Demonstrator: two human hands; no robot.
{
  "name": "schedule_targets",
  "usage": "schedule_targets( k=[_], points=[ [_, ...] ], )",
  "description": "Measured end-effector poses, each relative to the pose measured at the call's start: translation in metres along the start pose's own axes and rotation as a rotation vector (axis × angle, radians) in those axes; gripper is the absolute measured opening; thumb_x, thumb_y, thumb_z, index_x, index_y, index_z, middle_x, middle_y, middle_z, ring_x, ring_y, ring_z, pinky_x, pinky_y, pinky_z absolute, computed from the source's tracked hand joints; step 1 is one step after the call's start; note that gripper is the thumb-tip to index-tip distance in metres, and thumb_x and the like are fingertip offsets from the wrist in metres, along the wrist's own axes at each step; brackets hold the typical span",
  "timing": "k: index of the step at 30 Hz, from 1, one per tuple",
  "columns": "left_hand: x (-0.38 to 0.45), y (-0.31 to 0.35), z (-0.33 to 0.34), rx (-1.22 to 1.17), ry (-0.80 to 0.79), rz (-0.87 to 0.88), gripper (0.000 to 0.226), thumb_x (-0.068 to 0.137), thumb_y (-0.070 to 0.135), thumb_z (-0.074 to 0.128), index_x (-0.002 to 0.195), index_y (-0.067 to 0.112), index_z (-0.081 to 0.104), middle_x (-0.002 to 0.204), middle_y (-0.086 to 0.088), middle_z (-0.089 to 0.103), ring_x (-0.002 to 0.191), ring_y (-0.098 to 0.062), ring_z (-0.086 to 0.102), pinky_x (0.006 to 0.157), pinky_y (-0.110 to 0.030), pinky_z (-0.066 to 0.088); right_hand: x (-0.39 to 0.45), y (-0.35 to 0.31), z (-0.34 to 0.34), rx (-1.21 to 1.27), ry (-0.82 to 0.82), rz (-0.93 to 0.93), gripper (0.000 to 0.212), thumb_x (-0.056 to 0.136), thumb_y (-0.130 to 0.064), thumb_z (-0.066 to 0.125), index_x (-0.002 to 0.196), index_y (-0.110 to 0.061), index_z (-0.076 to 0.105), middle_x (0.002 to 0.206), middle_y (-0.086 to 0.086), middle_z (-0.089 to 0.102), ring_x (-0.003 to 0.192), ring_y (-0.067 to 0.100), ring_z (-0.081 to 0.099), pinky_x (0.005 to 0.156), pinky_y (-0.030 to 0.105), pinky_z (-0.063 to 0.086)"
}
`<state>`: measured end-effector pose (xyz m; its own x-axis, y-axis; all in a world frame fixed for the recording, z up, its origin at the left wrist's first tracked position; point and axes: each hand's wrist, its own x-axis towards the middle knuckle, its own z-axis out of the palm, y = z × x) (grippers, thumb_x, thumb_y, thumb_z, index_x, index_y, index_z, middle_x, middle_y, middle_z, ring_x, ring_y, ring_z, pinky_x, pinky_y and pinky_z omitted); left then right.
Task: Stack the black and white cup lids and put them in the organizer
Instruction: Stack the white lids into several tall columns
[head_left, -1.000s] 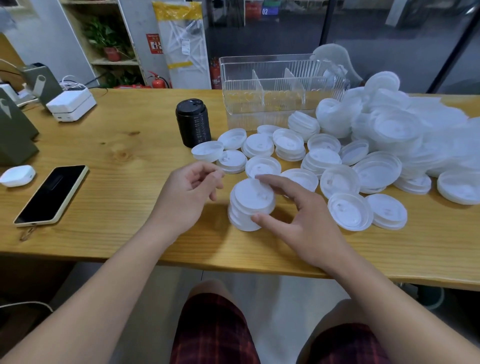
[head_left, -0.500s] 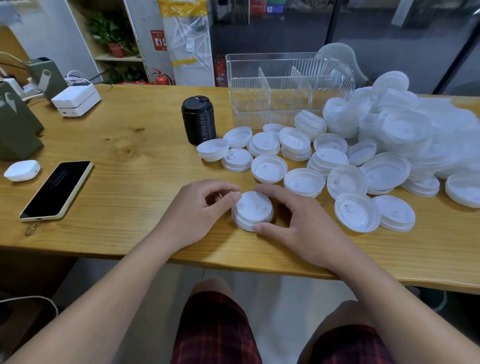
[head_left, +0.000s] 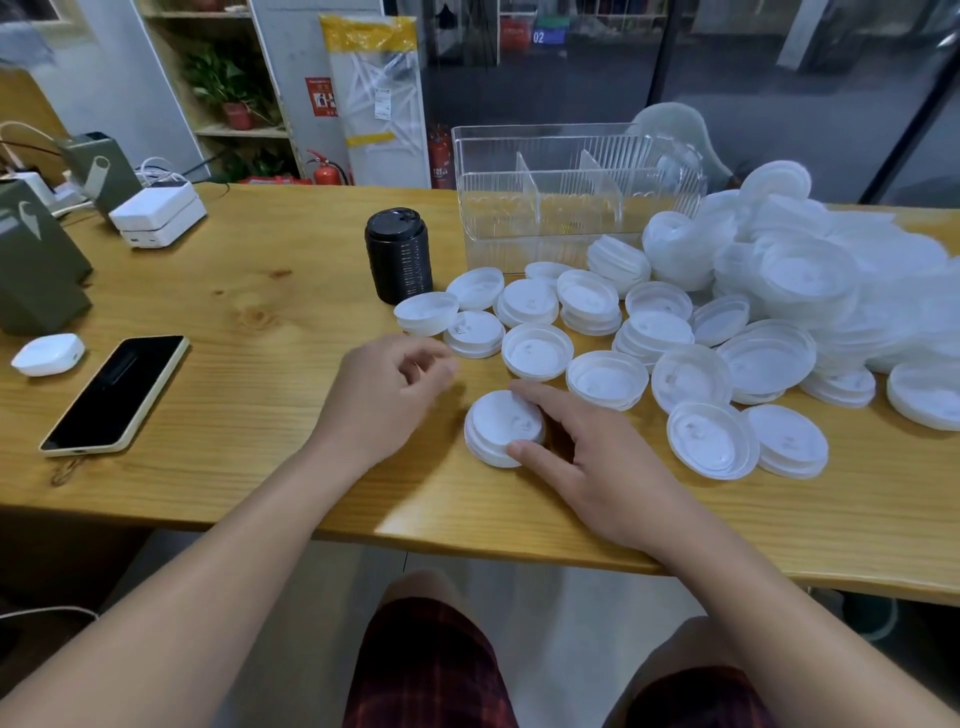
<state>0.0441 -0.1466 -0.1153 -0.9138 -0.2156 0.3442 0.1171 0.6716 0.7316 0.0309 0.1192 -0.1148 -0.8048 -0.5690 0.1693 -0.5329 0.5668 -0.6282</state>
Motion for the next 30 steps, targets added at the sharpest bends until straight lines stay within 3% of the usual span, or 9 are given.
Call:
schedule_targets(
  k=[2,4,6,10,16,20,24,27,30],
  points=[
    [0.02,-0.011,-0.001,0.111,0.133,0.007,0.019,0.098,0.024,0.079,0.116,0.03,0.078,0.098,0.012,0.067,0.079,-0.011,0.064,0.077,-0.028,0.051,0.0,0.0,0.0,-0.001,0.005,-0.006,0.065,0.105,-0.051,0.064,0.165,-0.039,0.039,0.158,-0.026,0.051,0.141,-0.007,0.047,0.116,0.021,0.04],
    [0.037,-0.018,-0.001,0.219,0.142,0.02,0.032,0.1,0.022,0.076,0.132,0.028,0.073,0.109,0.011,0.057,0.08,-0.012,0.062,0.08,-0.03,0.052,-0.001,0.001,0.001,-0.012,0.013,-0.012,0.066,0.106,-0.051,0.062,0.166,-0.041,0.036,0.16,-0.026,0.049,0.143,-0.008,0.044,0.117,0.019,0.038],
    [0.048,-0.023,0.0,0.284,0.111,0.032,0.033,0.103,0.021,0.073,0.136,0.025,0.073,0.114,0.012,0.052,0.079,-0.011,0.06,0.079,-0.03,0.05,-0.001,0.001,0.001,-0.01,0.026,-0.011,0.067,0.106,-0.051,0.062,0.166,-0.041,0.036,0.161,-0.027,0.047,0.145,-0.009,0.041,0.116,0.013,0.034],
    [0.054,-0.029,0.004,0.288,0.084,0.057,0.009,0.108,0.021,0.069,0.108,0.02,0.078,0.11,0.012,0.058,0.084,-0.006,0.062,0.076,-0.026,0.045,-0.002,0.001,0.001,0.003,0.062,-0.007,0.065,0.105,-0.052,0.064,0.164,-0.038,0.041,0.159,-0.027,0.049,0.144,-0.011,0.041,0.112,0.003,0.029],
    [0.044,-0.015,0.01,0.094,0.003,0.123,0.008,0.1,0.021,0.08,0.093,0.025,0.079,0.1,0.014,0.069,0.088,-0.002,0.064,0.074,-0.008,0.039,-0.002,0.003,0.001,0.036,0.093,-0.01,0.063,0.102,-0.051,0.069,0.159,-0.035,0.049,0.153,-0.026,0.054,0.141,-0.011,0.045,0.112,0.006,0.032],
    [0.032,-0.004,0.017,0.018,-0.015,0.155,0.011,0.094,0.022,0.087,0.089,0.025,0.077,0.095,0.013,0.068,0.086,-0.009,0.063,0.072,-0.01,0.038,-0.003,0.002,0.002,0.04,0.103,-0.003,0.062,0.1,-0.052,0.07,0.157,-0.036,0.051,0.152,-0.026,0.055,0.139,-0.011,0.047,0.112,0.008,0.035],
    [0.028,0.007,0.015,-0.108,0.017,0.085,0.015,0.09,0.026,0.092,0.089,0.024,0.077,0.087,0.013,0.071,0.07,-0.001,0.06,0.067,-0.015,0.043,-0.004,0.002,0.002,0.055,0.116,-0.003,0.061,0.1,-0.052,0.071,0.156,-0.038,0.052,0.153,-0.027,0.054,0.138,-0.01,0.048,0.114,0.014,0.039],
    [0.023,0.015,0.013,-0.258,0.06,0.044,0.016,0.096,0.025,0.085,0.087,0.018,0.074,0.082,0.004,0.075,0.074,-0.014,0.067,0.068,-0.029,0.05,-0.006,0.001,0.001,0.092,0.168,0.009,0.058,0.1,-0.051,0.072,0.154,-0.04,0.053,0.149,-0.03,0.056,0.134,-0.008,0.052,0.111,0.015,0.042],
    [0.018,0.015,0.012,-0.186,0.071,0.089,0.011,0.098,0.025,0.082,0.093,0.022,0.072,0.09,0.007,0.072,0.082,-0.012,0.067,0.07,-0.023,0.049,-0.005,0.001,0.001,0.105,0.2,0.013,0.057,0.1,-0.052,0.071,0.153,-0.04,0.054,0.148,-0.03,0.056,0.133,-0.006,0.054,0.11,0.02,0.045]
  ],
)
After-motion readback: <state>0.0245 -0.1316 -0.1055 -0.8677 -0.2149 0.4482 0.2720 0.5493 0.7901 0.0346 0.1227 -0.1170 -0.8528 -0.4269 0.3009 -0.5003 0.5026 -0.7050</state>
